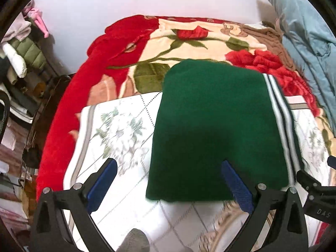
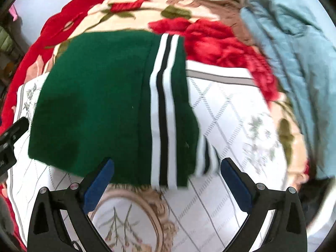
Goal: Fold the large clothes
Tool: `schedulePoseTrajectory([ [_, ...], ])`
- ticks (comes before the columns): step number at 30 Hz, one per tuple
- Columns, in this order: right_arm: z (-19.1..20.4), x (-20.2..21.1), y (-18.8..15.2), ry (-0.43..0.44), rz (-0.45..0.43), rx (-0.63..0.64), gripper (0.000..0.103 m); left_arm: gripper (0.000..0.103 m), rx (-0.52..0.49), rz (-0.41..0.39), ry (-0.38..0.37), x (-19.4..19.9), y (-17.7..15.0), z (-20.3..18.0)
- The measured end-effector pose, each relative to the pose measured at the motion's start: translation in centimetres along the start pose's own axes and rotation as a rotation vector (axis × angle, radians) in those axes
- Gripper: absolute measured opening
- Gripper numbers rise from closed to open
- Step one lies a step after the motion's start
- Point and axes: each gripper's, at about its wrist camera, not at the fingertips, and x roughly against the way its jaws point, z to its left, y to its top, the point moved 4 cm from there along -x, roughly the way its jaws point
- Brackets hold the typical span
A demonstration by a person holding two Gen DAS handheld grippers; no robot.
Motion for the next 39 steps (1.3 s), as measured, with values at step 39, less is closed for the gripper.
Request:
schedulePoseTrajectory([
  [39, -5.5, 62.3, -20.6, -0.069, -0.428, -0.121, 0.102, 0.101, 0.028, -0.283, -0.070, 49.4, -7.1, 3.4],
])
